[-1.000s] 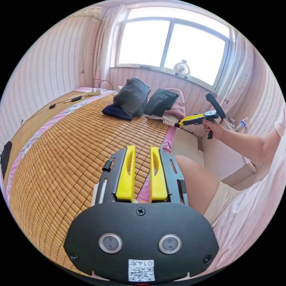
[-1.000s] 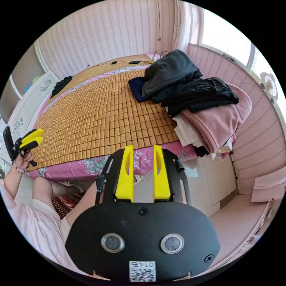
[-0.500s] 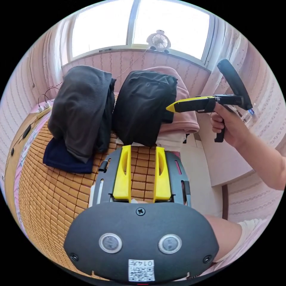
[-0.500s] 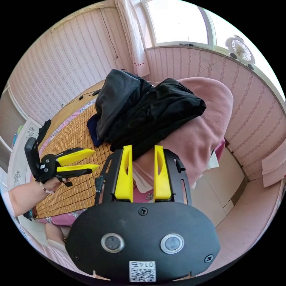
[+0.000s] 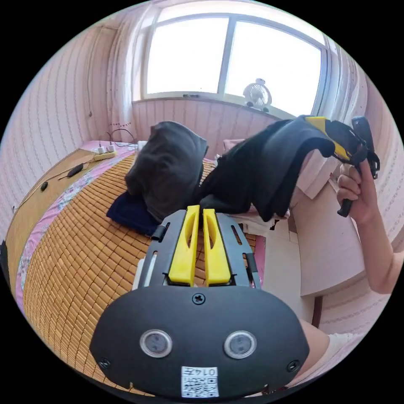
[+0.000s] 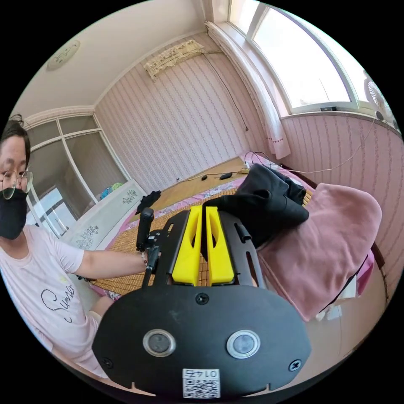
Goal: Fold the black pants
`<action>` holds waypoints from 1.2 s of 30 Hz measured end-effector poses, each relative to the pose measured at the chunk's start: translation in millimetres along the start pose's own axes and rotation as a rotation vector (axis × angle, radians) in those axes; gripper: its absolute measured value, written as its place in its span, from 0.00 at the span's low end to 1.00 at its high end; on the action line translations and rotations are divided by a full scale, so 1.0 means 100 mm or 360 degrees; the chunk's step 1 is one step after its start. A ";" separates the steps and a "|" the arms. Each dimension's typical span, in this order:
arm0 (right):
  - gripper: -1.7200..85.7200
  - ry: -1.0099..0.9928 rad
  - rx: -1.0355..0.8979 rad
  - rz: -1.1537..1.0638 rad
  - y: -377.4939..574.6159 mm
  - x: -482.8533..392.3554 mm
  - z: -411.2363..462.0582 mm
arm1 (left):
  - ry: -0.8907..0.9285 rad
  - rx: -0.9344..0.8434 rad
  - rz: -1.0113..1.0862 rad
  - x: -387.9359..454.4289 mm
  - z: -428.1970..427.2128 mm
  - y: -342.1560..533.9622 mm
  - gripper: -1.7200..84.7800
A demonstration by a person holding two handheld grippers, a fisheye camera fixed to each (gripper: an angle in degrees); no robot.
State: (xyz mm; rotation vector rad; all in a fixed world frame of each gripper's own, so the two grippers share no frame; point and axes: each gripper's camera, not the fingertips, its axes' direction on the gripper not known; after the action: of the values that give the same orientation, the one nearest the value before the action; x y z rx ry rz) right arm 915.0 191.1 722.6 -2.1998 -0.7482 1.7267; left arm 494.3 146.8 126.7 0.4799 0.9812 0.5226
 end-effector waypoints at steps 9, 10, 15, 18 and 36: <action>0.03 -0.0629 0.0160 -0.0267 -0.62 -1.30 -0.59 | -0.0696 0.0327 -0.0253 -0.96 -2.69 0.93 0.01; 0.03 -0.0616 0.0162 -0.0232 -0.69 -1.41 -0.59 | -0.0749 0.0337 -0.0281 -1.02 -2.86 1.00 0.01; 0.03 -0.0718 0.0290 -0.0152 -0.93 -1.77 -0.60 | -0.1069 0.0405 -0.0581 -1.64 -4.13 1.47 0.01; 0.03 -0.0911 0.0273 -0.0135 -1.03 -1.93 -0.53 | -0.1164 0.0416 -0.0675 -1.86 -4.57 1.66 0.02; 0.03 -0.0519 -0.1077 0.0651 1.57 -1.48 1.17 | -0.0107 -0.0282 -0.0899 -0.72 -2.84 3.86 0.09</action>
State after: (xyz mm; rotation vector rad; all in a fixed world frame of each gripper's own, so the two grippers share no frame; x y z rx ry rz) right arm 816.1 -33.4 736.6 -2.6730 -1.1630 2.3382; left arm 138.6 443.9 269.9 0.0491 0.9453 0.0806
